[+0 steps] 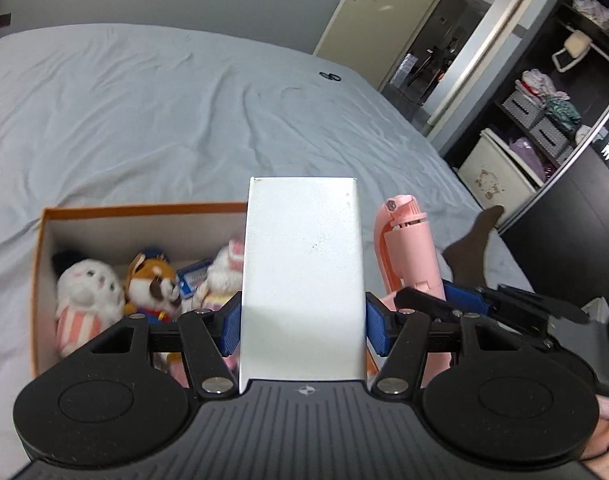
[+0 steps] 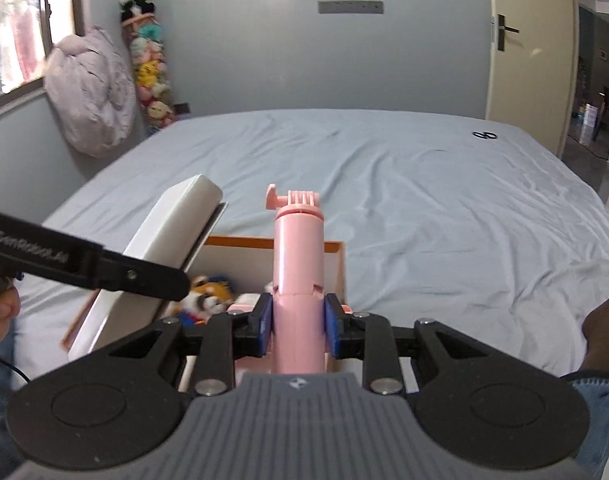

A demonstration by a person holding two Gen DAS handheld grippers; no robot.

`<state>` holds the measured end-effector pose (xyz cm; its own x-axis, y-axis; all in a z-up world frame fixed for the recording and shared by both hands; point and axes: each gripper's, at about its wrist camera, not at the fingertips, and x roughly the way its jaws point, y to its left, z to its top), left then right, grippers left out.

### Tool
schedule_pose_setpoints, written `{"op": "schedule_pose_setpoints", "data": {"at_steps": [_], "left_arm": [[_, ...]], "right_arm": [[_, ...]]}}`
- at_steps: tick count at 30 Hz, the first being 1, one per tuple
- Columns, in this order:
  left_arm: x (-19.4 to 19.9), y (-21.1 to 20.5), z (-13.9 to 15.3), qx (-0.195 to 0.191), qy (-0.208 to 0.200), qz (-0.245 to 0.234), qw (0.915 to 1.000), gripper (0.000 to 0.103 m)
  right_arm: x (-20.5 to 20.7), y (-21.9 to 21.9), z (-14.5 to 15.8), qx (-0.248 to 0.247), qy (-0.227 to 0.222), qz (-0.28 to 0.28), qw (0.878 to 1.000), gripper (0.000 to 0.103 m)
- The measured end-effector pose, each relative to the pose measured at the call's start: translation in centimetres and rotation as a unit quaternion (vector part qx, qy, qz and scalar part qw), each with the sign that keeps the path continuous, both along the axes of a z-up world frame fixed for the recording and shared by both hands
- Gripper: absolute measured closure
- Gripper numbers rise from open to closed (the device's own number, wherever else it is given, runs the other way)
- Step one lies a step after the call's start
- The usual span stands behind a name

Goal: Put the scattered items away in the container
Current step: 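Carry the selfie stick and white box over the orange box with both tools, then lower the selfie stick and white box into the box and open both tools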

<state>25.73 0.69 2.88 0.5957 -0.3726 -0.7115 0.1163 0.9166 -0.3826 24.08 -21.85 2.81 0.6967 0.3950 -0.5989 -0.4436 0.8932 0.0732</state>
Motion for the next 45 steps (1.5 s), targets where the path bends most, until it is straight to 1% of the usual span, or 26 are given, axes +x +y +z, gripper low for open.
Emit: {"op": "schedule_pose_setpoints", "data": {"at_steps": [3, 9, 12, 14, 18, 22, 26, 28, 32, 37, 40, 44, 45], "left_arm": [[2.4, -1.0, -1.9, -0.003, 0.021, 0.004, 0.9998, 0.034], [5.1, -1.8, -5.8, -0.018, 0.064, 0.010, 0.9977, 0.034], [5.9, -2.3, -7.9, -0.009, 0.088, 0.010, 0.9960, 0.034], [6.4, -2.7, -9.0, -0.010, 0.102, 0.015, 0.9946, 0.034], [7.1, -3.2, -10.5, -0.009, 0.120, 0.026, 0.9924, 0.034], [7.7, -3.7, -11.6, -0.011, 0.131, 0.034, 0.9908, 0.034], [7.9, -4.0, -12.6, -0.009, 0.153, 0.026, 0.9879, 0.034], [7.7, -4.3, -12.7, 0.004, 0.150, 0.017, 0.9885, 0.034], [7.6, -4.0, -12.6, -0.001, 0.153, 0.004, 0.9882, 0.034], [6.3, -3.3, -10.8, 0.011, 0.119, -0.019, 0.9926, 0.034], [5.7, -2.5, -9.8, 0.026, 0.105, -0.017, 0.9940, 0.036], [5.6, -1.3, -9.7, 0.044, 0.110, -0.003, 0.9929, 0.053], [5.6, -1.1, -9.9, 0.050, 0.113, 0.001, 0.9923, 0.061]], "right_arm": [[2.1, 0.2, -0.8, 0.001, 0.019, -0.009, 1.000, 0.074], [4.6, -0.7, -2.7, 0.005, 0.047, -0.030, 0.998, 0.074], [5.4, -1.1, -3.4, -0.002, 0.051, -0.039, 0.998, 0.074], [5.7, -0.9, -3.7, -0.014, 0.049, -0.040, 0.998, 0.074], [6.4, -0.1, -4.6, -0.049, 0.038, -0.035, 0.997, 0.074], [7.3, 0.0, -5.2, -0.047, 0.046, -0.030, 0.997, 0.074], [7.4, 0.1, -5.8, -0.053, 0.046, -0.030, 0.997, 0.074], [7.2, 0.0, -5.8, -0.052, 0.047, -0.029, 0.997, 0.074], [7.2, -0.1, -5.8, -0.052, 0.046, -0.028, 0.997, 0.074], [6.5, 0.1, -5.7, -0.060, 0.036, -0.026, 0.997, 0.074], [6.2, 0.3, -5.3, -0.057, 0.034, -0.026, 0.997, 0.074], [5.8, 1.0, -4.2, -0.045, 0.023, -0.015, 0.999, 0.074], [5.8, 1.1, -4.0, -0.039, 0.022, -0.010, 0.999, 0.074]]}}
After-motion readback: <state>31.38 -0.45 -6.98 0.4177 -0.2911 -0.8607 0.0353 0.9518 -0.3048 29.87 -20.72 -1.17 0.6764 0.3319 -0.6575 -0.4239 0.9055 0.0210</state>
